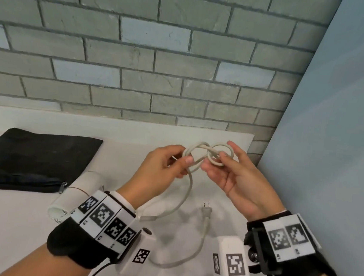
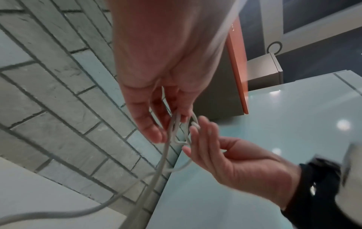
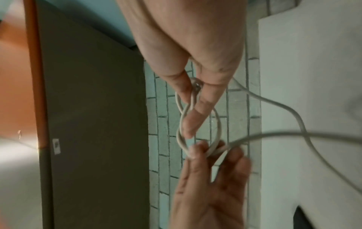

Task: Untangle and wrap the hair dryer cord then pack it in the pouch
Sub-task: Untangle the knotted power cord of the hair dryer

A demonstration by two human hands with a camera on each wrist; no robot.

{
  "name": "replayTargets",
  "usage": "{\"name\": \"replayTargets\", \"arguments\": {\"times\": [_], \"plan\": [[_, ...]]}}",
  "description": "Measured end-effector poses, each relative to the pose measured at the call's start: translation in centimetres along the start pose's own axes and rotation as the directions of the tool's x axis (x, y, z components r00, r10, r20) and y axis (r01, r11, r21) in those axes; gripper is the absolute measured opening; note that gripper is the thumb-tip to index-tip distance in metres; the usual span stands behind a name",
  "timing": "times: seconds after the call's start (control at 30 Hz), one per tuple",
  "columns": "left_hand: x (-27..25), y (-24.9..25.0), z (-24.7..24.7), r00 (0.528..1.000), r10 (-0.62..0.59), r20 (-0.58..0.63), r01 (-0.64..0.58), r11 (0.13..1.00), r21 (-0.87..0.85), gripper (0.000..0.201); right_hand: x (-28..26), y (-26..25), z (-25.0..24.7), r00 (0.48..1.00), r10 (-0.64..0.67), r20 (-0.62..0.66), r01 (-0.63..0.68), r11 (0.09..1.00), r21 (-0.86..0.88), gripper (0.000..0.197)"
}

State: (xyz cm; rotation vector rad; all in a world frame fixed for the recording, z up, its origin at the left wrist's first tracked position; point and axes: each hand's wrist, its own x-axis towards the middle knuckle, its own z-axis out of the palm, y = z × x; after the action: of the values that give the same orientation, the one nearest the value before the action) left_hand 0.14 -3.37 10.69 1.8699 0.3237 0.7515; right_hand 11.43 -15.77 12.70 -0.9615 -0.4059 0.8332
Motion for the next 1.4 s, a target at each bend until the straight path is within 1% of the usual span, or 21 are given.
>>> {"name": "replayTargets", "arguments": {"times": [0.07, 0.13, 0.2, 0.23, 0.27, 0.33, 0.4, 0.5, 0.57, 0.6, 0.63, 0.7, 0.77, 0.8, 0.87, 0.97, 1.07, 1.17, 1.27, 1.33, 1.4], "plan": [[0.5, 0.6, -0.6, 0.999, 0.019, -0.031, -0.019, 1.0, 0.008, 0.014, -0.1, -0.2, -0.2, 0.999, -0.036, 0.0, 0.033, 0.912, -0.41, 0.04], [0.9, 1.2, -1.0, 0.999, 0.028, -0.021, -0.027, 0.999, 0.038, 0.019, -0.1, -0.7, -0.5, 0.98, -0.197, 0.02, 0.147, 0.661, -0.736, 0.04], [1.1, 1.6, -1.2, 0.999, 0.036, 0.003, -0.036, 0.996, 0.076, 0.021, -0.2, -1.5, -0.5, 0.875, -0.464, 0.139, 0.309, 0.313, -0.898, 0.038], [1.2, 1.8, -1.2, 0.999, 0.045, 0.016, -0.046, 0.993, 0.109, 0.021, -0.4, -1.8, -0.2, 0.796, -0.553, 0.247, 0.384, 0.146, -0.912, 0.036], [1.2, 1.9, -1.1, 0.998, 0.058, 0.03, -0.061, 0.987, 0.146, 0.021, -0.5, -2.0, 0.2, 0.724, -0.584, 0.366, 0.47, 0.03, -0.882, 0.034], [1.2, 2.1, -0.7, 0.994, 0.091, 0.063, -0.102, 0.975, 0.198, 0.024, -0.3, -2.1, 1.1, 0.649, -0.528, 0.547, 0.605, -0.079, -0.793, 0.033], [1.2, 2.1, -0.3, 0.992, 0.116, 0.054, -0.125, 0.971, 0.206, 0.024, 0.3, -1.9, 1.6, 0.64, -0.433, 0.634, 0.644, -0.148, -0.751, 0.029], [1.3, 2.1, -0.2, 0.996, 0.079, -0.029, -0.076, 0.991, 0.107, 0.007, 1.2, -1.3, 1.4, 0.634, -0.414, 0.653, 0.599, -0.272, -0.753, 0.02], [1.3, 1.9, -0.3, 0.998, 0.051, -0.047, -0.046, 0.994, 0.1, 0.014, 1.3, -0.8, 1.3, 0.644, -0.416, 0.643, 0.549, -0.333, -0.766, 0.013], [1.4, 1.7, -0.4, 0.998, 0.028, -0.054, -0.023, 0.996, 0.091, 0.019, 1.2, -0.7, 1.1, 0.653, -0.447, 0.611, 0.537, -0.296, -0.79, 0.011], [1.5, 1.4, -0.6, 0.998, -0.012, -0.062, 0.016, 0.998, 0.064, 0.022, 1.1, -0.7, 0.9, 0.669, -0.509, 0.542, 0.535, -0.177, -0.826, 0.011], [1.6, 0.9, -0.9, 0.992, -0.109, -0.057, 0.107, 0.994, -0.037, 0.023, 1.2, -1.3, 0.3, 0.707, -0.629, 0.323, 0.543, 0.19, -0.818, 0.013], [1.4, 0.7, -1.1, 0.986, -0.162, -0.041, 0.156, 0.979, -0.129, 0.024, 1.6, -1.7, -0.2, 0.778, -0.621, 0.095, 0.539, 0.582, -0.608, 0.018], [1.3, 0.5, -1.2, 0.986, -0.165, -0.033, 0.159, 0.976, -0.147, 0.023, 1.8, -1.7, -0.5, 0.82, -0.572, 0.011, 0.514, 0.729, -0.452, 0.022], [1.3, 0.5, -1.4, 0.987, -0.158, -0.019, 0.154, 0.978, -0.14, 0.022, 2.1, -1.1, -0.7, 0.873, -0.481, -0.085, 0.456, 0.865, -0.207, 0.026], [1.6, 0.7, -1.8, 0.985, -0.162, -0.055, 0.153, 0.979, -0.134, 0.02, 2.7, -0.2, -1.6, 0.899, -0.42, -0.127, 0.4, 0.903, -0.158, 0.026], [1.7, 1.0, -2.1, 0.986, -0.149, -0.079, 0.141, 0.985, -0.1, 0.018, 3.2, 0.2, -2.8, 0.927, -0.362, -0.097, 0.324, 0.905, -0.277, 0.019], [1.8, 1.3, -2.2, 0.983, -0.152, -0.105, 0.138, 0.982, -0.131, 0.019, 3.3, 0.1, -3.4, 0.946, -0.324, 0.012, 0.291, 0.833, -0.47, 0.032], [2.1, 2.0, -2.6, 0.974, -0.19, -0.123, 0.133, 0.92, -0.368, 0.024, 3.0, -0.1, -3.2, 0.942, -0.318, 0.109, 0.315, 0.719, -0.619, 0.036], [2.4, 2.7, -2.7, 0.973, -0.222, -0.063, 0.154, 0.829, -0.537, 0.021, 2.7, 0.0, -2.7, 0.956, -0.25, 0.156, 0.29, 0.705, -0.647, 0.031], [2.4, 3.2, -2.6, 0.974, -0.228, -0.01, 0.175, 0.778, -0.604, 0.017, 2.5, 0.4, -2.1, 0.954, -0.221, 0.2, 0.298, 0.682, -0.668, 0.028]]}}
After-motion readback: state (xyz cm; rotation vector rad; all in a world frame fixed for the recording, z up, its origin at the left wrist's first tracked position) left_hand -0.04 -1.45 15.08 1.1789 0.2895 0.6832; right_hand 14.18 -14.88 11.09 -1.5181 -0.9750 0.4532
